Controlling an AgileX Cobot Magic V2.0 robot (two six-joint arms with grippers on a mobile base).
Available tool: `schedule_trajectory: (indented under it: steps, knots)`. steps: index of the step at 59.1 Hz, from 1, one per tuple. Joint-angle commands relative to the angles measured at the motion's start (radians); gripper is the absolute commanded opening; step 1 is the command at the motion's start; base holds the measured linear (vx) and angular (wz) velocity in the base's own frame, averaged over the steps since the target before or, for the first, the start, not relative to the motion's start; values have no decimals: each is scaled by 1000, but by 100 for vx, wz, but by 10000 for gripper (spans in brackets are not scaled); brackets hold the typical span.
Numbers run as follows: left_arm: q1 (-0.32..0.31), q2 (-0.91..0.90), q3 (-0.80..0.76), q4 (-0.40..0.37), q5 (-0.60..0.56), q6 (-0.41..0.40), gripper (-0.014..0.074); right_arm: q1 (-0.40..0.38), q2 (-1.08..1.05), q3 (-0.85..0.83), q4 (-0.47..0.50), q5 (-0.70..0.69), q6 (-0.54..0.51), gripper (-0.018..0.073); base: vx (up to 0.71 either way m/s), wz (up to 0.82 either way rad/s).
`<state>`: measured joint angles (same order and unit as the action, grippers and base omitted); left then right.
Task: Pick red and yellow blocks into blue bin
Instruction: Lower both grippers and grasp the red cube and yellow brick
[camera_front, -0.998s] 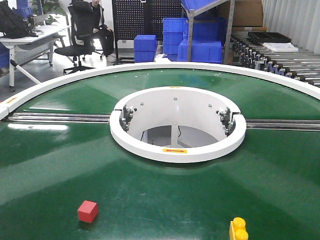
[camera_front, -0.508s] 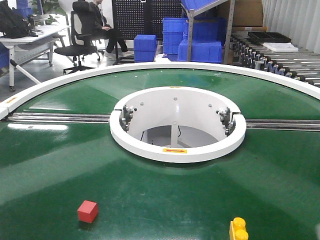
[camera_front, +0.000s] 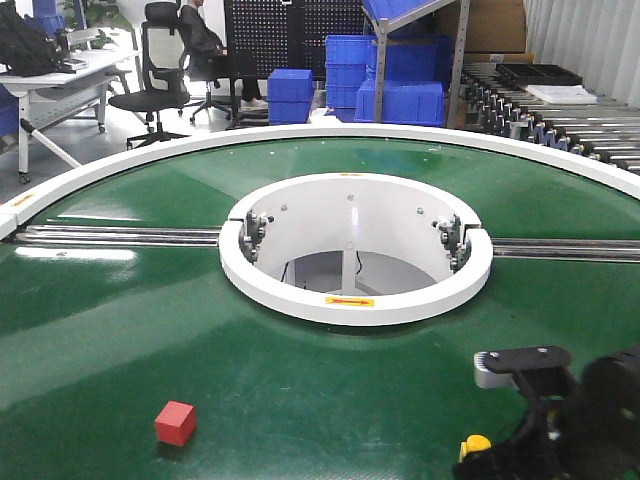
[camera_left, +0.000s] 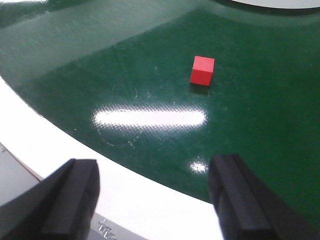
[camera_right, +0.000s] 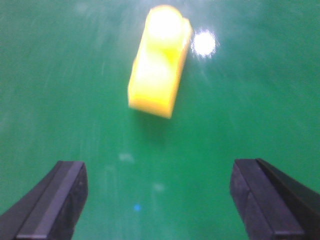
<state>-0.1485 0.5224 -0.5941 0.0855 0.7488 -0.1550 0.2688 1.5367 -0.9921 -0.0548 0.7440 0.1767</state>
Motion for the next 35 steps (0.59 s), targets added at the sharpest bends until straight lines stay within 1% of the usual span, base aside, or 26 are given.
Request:
schedule_trajectory:
  steps: [1, 9, 17, 23, 35]
  knots:
    - [-9, 9, -31, 6, -77, -2, 532, 1, 47, -80, -19, -73, 8, 614, 0, 0]
    - [-9, 9, -31, 5, -77, -2, 529, 1, 134, -121, -20, -166, 8, 597, 0, 0]
    - [-9, 9, -31, 5, -77, -2, 529, 1, 188, -126, -21, -254, 8, 569, 0, 0]
    - [-9, 9, -31, 6, -77, -2, 529, 0, 213, -126, -24, -279, 8, 548, 0, 0]
    - [-9, 9, -31, 6, -77, -2, 529, 0, 258, -126, -69, -279, 20, 503, 0, 0]
